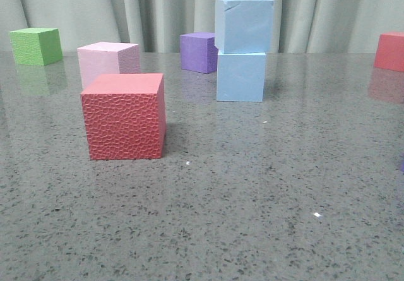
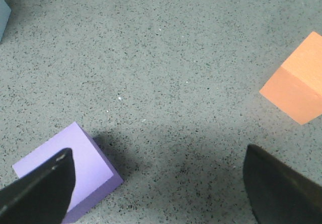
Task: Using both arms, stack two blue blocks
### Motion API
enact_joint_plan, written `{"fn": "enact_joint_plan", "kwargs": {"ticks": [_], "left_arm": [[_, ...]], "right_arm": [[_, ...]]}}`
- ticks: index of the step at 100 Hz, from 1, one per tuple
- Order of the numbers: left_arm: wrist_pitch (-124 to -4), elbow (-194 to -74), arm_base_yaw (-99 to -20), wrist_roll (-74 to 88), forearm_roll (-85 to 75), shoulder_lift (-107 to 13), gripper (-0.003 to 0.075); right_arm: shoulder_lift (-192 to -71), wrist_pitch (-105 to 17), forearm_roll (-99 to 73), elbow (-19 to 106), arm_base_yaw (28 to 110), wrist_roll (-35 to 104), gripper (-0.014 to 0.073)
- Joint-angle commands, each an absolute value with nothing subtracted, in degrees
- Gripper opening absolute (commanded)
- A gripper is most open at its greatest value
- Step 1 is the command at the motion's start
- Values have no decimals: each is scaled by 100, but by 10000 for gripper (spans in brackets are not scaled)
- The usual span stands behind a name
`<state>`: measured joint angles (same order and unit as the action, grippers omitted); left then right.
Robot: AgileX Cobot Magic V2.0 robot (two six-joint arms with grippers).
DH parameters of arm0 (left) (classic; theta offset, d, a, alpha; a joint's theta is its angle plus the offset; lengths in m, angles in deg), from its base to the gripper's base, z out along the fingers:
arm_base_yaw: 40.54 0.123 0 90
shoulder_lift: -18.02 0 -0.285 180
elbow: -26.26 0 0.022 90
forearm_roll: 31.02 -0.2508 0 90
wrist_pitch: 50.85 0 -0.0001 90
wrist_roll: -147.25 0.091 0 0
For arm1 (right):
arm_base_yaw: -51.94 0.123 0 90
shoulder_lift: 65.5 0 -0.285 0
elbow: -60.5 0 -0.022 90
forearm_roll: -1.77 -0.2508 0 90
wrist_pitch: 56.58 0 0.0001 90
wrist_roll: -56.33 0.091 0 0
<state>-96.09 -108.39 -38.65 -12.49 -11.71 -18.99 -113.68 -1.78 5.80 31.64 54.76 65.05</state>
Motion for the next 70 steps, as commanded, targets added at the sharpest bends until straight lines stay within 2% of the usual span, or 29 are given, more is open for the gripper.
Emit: {"fn": "enact_joint_plan", "kwargs": {"ticks": [1,25,36,43,48,70], "left_arm": [[-9241,-10890,-3864,-1303,-972,-1889,671],[-9257,-10849,-3864,-1303,-972,-1899,671],[-9246,-10849,-3864,-1303,-972,-1899,622],[-9235,-10849,-3864,-1303,-972,-1899,548],[-9235,-10849,-3864,-1303,-972,-1899,482],[-9222,-10849,-3864,-1303,-972,-1899,85]], "right_arm": [[-11346,-496,633,3292,5434,6459,664],[-11346,-490,638,3292,5434,6459,660],[-11346,-490,638,3292,5434,6459,598],[-11346,-477,638,3292,5434,6459,531],[-11346,-469,638,3292,5434,6459,451],[-11346,-469,638,3292,5434,6459,64]]}}
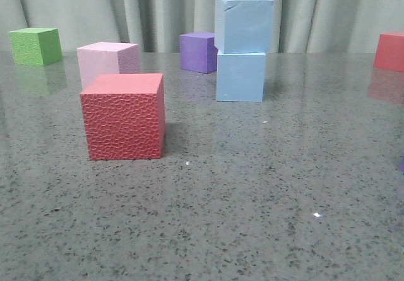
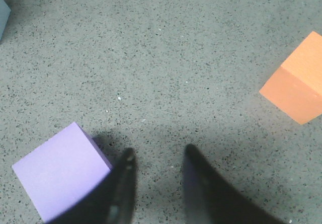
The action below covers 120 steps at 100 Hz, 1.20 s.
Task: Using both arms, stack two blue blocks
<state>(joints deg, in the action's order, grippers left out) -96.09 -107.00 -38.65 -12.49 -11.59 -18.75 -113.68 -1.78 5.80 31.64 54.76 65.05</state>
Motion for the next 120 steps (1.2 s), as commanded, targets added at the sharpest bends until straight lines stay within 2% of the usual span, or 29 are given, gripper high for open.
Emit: {"fn": "enact_joint_plan", "kwargs": {"ticks": [1,6,9,120], "left_arm": [[-9222,-10849,-3864,-1303,-972,-1899,72],[-9213,-10849,-3864,-1303,-972,-1899,-9],[-9213,-10849,-3864,-1303,-972,-1899,-17],[-9158,-10849,-3864,-1303,-1005,-1888,-19]], "right_arm": [[-11346,-469,638,3292,5434,6459,38],[-11346,-469,638,3292,5434,6459,-41],[-11346,-469,638,3292,5434,6459,-76],[-11346,-463,632,3292,5434,6459,-68]]}}
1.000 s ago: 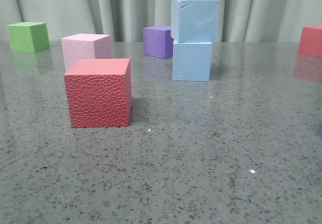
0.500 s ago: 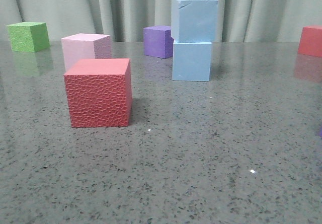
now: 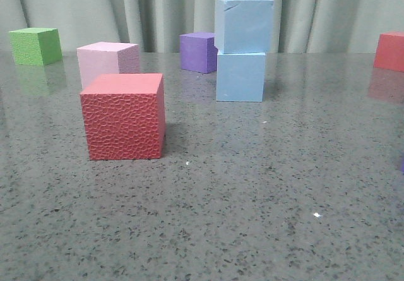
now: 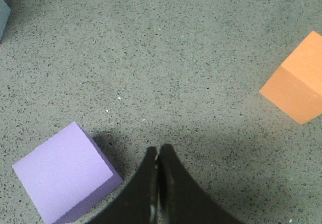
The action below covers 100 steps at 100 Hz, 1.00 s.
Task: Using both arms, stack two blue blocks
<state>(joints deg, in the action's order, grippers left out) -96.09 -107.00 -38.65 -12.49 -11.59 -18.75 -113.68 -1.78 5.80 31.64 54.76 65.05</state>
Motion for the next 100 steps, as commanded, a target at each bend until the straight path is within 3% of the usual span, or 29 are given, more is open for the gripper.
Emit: {"fn": "enact_joint_plan", "kwargs": {"ticks": [1,32,60,81,100], "left_arm": [[-9139,-10849,-3864,-1303,-1006,-1888,-19],[-6831,-9982,-4316,-1403,-1467,-1116,-19],[-5369,-8494,-4423,-3390,-3540,206,-19],[-5180,-7750,-4400,-3421,-3555,1166,-19],[-5192,-7553,-4400,-3421,-3555,1227,-19]], "right_arm": [[-11346,-463,632,3292,5434,6459,-68],[-11346,-463,632,3292,5434,6459,-68],[-11346,-463,632,3292,5434,6459,-68],[-11346,-463,632,3292,5434,6459,-68],[-11353,-467,632,3292,5434,6459,-68]]}}
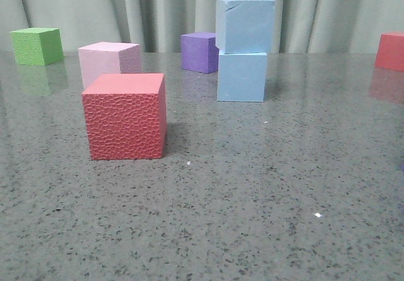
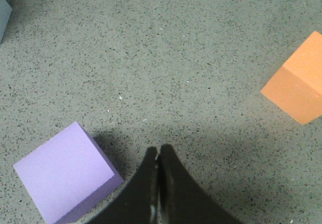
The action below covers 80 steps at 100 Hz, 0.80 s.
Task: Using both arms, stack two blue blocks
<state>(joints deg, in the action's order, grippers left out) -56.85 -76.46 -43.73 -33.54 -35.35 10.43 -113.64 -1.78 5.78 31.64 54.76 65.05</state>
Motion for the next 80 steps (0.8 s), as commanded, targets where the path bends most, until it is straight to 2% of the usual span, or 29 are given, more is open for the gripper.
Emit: {"fn": "enact_joint_plan", "kwargs": {"ticks": [1,80], "left_arm": [[-5180,-7544,-4400,-3421,-3555,1227,-19],[-5023,-7410,-4400,-3448,-3540,1227,-19]], "right_arm": [[-11353,-467,632,3292,5434,6459,-68],[-11353,-467,632,3292,5434,6459,-68]]}}
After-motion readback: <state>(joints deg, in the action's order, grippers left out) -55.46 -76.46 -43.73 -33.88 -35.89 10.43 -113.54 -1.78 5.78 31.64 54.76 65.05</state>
